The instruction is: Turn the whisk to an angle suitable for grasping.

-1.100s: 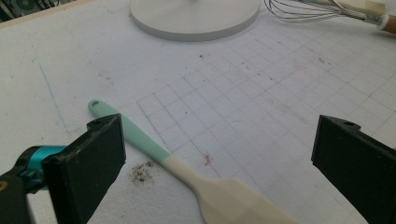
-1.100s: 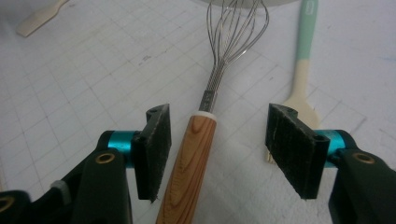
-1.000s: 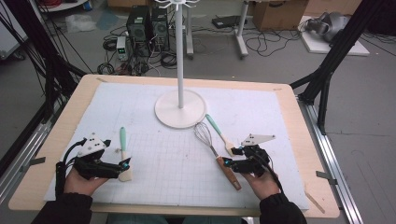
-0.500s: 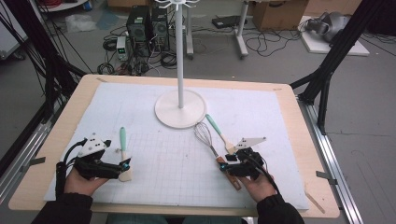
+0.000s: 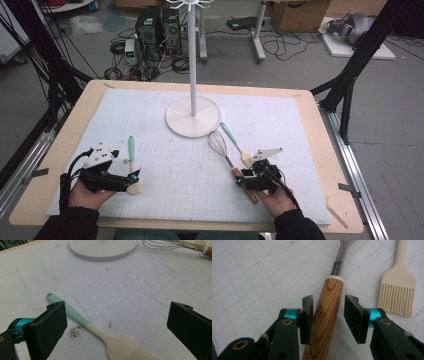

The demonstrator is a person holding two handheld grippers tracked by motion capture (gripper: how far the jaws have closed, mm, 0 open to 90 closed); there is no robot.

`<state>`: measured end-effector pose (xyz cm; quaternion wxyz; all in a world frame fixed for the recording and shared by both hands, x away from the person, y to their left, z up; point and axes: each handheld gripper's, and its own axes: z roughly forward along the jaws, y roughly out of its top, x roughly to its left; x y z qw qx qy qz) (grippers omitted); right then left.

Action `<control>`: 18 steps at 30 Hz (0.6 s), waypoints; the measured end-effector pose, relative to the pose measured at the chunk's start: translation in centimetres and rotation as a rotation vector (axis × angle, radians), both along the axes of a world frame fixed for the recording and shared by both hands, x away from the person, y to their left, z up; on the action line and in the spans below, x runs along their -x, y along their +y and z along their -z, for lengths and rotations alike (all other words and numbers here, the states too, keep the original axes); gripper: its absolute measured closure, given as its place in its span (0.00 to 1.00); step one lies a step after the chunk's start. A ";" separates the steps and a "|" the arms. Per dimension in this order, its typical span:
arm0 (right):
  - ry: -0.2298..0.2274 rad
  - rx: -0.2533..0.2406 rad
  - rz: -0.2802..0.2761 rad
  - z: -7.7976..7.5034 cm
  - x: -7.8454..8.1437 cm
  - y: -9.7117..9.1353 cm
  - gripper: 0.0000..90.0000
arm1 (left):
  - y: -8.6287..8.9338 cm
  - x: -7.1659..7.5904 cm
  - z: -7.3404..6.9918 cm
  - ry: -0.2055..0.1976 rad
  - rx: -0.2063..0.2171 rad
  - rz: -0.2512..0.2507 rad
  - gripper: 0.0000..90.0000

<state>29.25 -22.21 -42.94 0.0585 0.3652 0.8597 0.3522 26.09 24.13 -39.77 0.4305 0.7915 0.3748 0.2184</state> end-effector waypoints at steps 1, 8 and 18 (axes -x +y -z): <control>-0.004 0.002 -0.001 0.0 0.0 0.0 0.66 | 0.0 0.0 0.0 0.000 0.000 0.000 0.04; 0.003 0.017 -0.004 0.2 0.1 0.3 0.66 | 0.0 0.0 0.0 0.002 -0.001 0.002 0.04; -0.011 0.048 0.000 0.4 0.2 0.9 0.66 | -0.1 0.0 0.1 0.003 -0.003 0.006 0.04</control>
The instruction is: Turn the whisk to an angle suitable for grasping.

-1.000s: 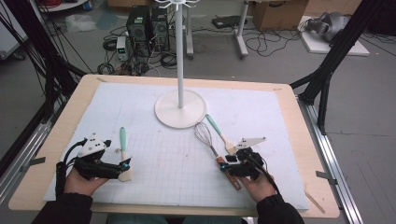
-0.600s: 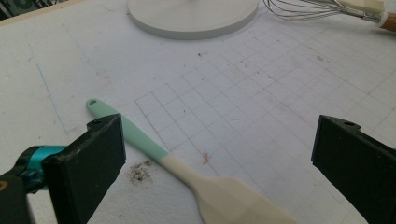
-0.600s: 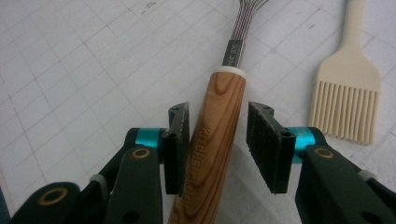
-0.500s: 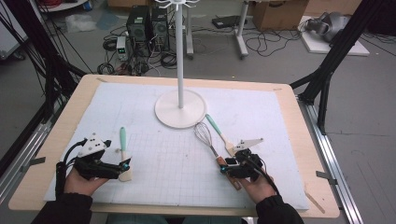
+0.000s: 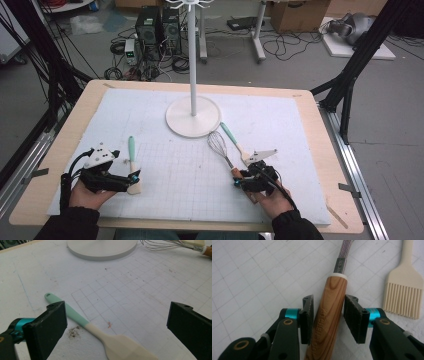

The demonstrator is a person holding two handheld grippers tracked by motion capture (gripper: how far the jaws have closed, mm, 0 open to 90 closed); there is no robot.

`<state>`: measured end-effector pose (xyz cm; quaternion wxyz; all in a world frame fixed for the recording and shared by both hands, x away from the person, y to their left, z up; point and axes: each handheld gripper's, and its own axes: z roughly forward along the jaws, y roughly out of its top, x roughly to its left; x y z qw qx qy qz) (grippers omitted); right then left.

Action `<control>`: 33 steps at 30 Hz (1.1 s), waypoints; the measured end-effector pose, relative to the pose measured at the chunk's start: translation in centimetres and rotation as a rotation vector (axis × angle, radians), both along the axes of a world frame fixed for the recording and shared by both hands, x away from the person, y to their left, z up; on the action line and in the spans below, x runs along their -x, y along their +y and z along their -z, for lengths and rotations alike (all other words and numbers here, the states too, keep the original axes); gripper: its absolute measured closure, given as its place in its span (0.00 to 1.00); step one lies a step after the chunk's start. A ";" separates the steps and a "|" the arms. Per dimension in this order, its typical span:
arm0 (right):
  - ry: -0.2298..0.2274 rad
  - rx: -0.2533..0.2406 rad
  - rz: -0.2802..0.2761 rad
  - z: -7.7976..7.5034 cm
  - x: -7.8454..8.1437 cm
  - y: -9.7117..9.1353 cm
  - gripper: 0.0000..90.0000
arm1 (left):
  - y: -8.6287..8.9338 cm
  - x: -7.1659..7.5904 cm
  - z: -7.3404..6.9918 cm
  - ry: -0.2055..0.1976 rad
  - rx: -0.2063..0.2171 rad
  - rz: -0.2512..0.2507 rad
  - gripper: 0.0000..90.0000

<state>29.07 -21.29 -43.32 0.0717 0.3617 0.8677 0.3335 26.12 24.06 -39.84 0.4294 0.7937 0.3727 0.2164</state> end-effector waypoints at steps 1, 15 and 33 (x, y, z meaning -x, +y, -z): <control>-0.007 0.001 0.002 0.0 0.0 0.1 0.66 | 0.0 0.0 0.0 0.000 0.000 0.000 0.04; -0.021 0.024 0.033 0.0 0.0 0.7 0.69 | -0.1 0.0 0.0 -0.001 0.001 0.002 0.04; -0.023 0.033 0.033 -0.1 -0.2 0.3 0.78 | 0.0 0.0 0.0 -0.003 0.004 0.001 0.04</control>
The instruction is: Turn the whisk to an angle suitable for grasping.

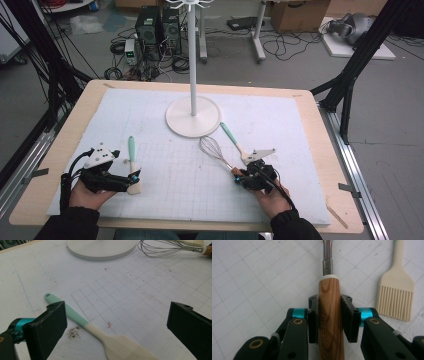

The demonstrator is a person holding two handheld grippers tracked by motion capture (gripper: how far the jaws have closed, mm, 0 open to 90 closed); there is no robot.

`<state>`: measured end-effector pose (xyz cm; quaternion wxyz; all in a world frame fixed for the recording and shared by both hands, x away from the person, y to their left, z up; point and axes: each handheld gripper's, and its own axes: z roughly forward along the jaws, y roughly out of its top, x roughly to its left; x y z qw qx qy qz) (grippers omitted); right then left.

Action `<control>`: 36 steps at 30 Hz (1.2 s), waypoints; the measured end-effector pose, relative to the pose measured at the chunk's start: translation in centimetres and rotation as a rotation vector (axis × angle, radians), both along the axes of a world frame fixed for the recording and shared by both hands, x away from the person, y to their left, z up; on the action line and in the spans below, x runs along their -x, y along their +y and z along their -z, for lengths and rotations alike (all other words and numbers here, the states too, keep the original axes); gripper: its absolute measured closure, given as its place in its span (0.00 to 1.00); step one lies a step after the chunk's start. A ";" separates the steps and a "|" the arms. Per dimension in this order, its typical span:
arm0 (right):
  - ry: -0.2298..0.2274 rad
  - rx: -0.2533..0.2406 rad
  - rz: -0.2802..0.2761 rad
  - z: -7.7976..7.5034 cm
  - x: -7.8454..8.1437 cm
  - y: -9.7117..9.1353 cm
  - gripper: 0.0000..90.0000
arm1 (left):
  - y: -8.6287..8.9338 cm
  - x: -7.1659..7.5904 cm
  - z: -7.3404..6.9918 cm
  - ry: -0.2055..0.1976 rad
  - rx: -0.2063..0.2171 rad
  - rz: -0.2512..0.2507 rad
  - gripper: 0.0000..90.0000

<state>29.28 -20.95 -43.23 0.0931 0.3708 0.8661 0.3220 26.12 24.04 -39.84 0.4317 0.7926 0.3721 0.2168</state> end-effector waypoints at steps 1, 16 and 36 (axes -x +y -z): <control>-0.001 0.001 -0.005 0.0 0.0 -0.1 0.78 | 0.0 0.0 0.0 0.000 0.001 0.000 0.04; -0.048 -0.071 -0.033 -1.1 0.2 -1.0 0.78 | 0.0 0.0 0.0 -0.001 0.002 0.002 0.04; -0.079 -0.161 -0.098 -2.4 0.0 -1.4 0.78 | 0.1 -0.4 0.2 0.001 0.004 0.026 0.04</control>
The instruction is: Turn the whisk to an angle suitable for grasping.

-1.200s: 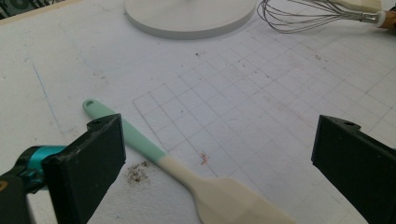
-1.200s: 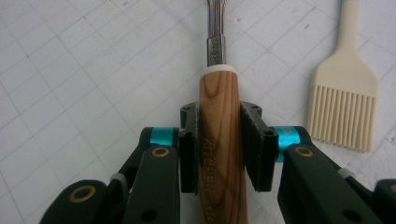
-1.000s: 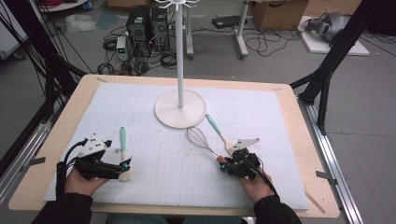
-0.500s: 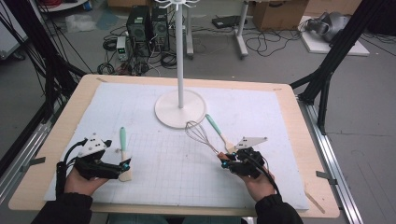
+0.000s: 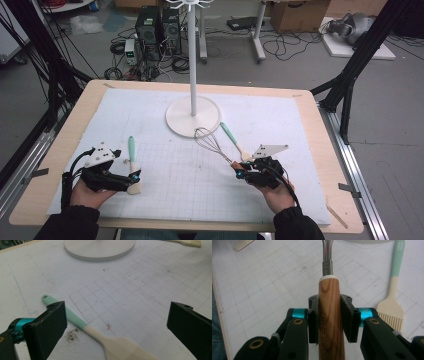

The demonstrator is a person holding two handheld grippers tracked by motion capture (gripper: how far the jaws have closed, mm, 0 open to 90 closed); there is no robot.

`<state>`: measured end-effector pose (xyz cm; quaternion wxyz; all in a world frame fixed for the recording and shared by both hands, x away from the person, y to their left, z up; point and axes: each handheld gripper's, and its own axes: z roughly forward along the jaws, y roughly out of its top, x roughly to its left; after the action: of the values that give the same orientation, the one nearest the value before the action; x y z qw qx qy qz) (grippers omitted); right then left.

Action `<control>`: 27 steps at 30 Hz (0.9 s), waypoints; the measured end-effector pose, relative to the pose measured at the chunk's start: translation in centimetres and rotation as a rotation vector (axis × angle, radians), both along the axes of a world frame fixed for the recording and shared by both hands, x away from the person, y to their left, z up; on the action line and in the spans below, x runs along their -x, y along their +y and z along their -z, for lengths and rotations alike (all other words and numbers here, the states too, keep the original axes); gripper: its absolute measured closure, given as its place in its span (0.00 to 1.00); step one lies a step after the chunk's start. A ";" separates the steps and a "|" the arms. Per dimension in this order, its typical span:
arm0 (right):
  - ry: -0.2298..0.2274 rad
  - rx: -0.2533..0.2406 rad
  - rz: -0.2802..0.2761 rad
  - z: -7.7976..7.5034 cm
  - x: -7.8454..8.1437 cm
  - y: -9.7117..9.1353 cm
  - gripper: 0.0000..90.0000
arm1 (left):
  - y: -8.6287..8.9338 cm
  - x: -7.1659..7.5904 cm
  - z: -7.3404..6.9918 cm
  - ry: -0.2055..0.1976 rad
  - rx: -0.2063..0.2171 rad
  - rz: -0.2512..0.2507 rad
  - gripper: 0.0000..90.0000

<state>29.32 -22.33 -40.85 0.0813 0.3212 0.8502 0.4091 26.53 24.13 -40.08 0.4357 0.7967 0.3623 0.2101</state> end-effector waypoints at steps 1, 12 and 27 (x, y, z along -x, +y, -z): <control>-0.002 -0.005 -0.002 -0.1 0.0 0.0 0.78 | 0.0 0.0 0.0 -0.001 0.003 -0.002 0.04; -0.009 -0.016 -0.039 -0.4 -0.3 0.1 0.78 | -0.3 0.1 -0.1 -0.005 0.010 0.010 0.04; 0.006 -0.017 -0.092 -0.7 -0.7 0.6 0.78 | -0.5 0.1 -0.3 -0.012 0.014 0.022 0.04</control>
<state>30.01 -21.70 -40.10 0.0572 0.2836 0.8608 0.4188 26.45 23.59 -39.82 0.4456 0.7963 0.3523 0.2078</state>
